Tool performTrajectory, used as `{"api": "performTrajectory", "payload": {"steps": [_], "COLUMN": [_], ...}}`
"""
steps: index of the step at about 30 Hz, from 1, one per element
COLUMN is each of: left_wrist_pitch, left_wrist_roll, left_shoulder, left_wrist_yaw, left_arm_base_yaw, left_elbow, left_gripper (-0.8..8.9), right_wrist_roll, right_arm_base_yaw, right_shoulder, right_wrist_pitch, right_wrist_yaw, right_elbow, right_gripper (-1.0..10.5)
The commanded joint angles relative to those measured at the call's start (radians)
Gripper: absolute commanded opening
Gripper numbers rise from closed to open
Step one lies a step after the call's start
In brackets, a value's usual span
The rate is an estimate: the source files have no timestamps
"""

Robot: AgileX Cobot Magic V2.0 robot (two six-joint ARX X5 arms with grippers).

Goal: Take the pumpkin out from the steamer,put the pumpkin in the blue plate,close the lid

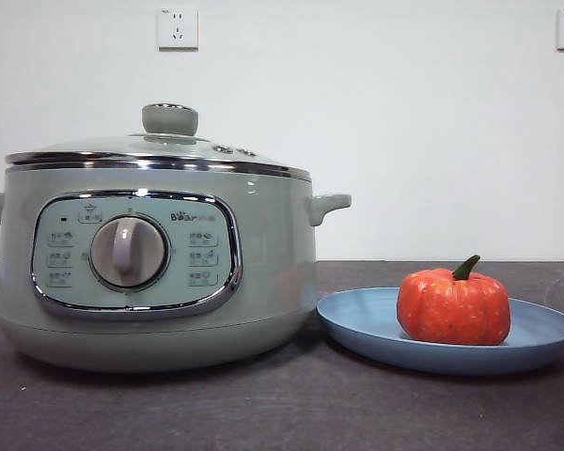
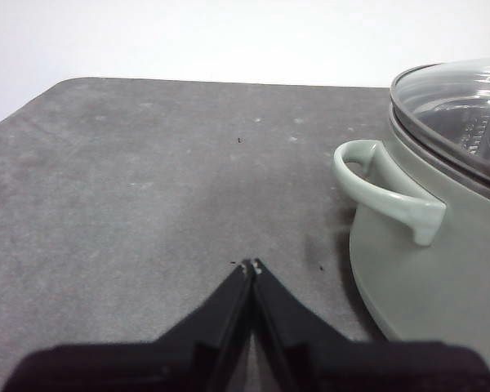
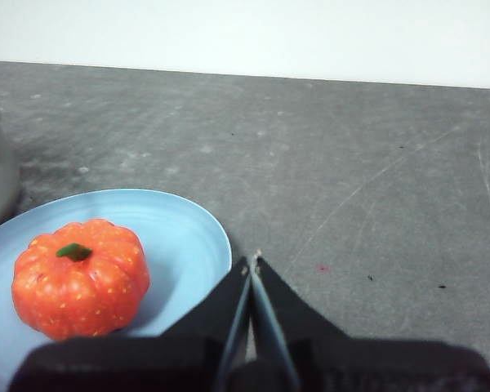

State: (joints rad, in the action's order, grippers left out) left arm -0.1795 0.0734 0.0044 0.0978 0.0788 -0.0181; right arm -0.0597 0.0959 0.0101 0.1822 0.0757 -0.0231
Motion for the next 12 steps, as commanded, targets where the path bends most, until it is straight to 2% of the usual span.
{"api": "performTrajectory", "payload": {"steps": [1, 12], "left_wrist_pitch": [0.004, 0.004], "left_wrist_roll": [0.010, 0.010], "left_shoulder": [-0.003, -0.003], "left_wrist_yaw": [0.002, 0.002], "left_arm_base_yaw": [-0.002, -0.002], "left_elbow": [0.016, 0.016], "left_gripper": [-0.03, -0.03], "right_wrist_roll": [0.013, 0.013], "right_arm_base_yaw": [-0.002, -0.002], "right_shoulder": [0.003, 0.003], "right_wrist_pitch": [-0.006, -0.006], "right_wrist_yaw": [-0.003, -0.003], "right_elbow": [0.015, 0.015], "right_gripper": [0.0, 0.0]}}
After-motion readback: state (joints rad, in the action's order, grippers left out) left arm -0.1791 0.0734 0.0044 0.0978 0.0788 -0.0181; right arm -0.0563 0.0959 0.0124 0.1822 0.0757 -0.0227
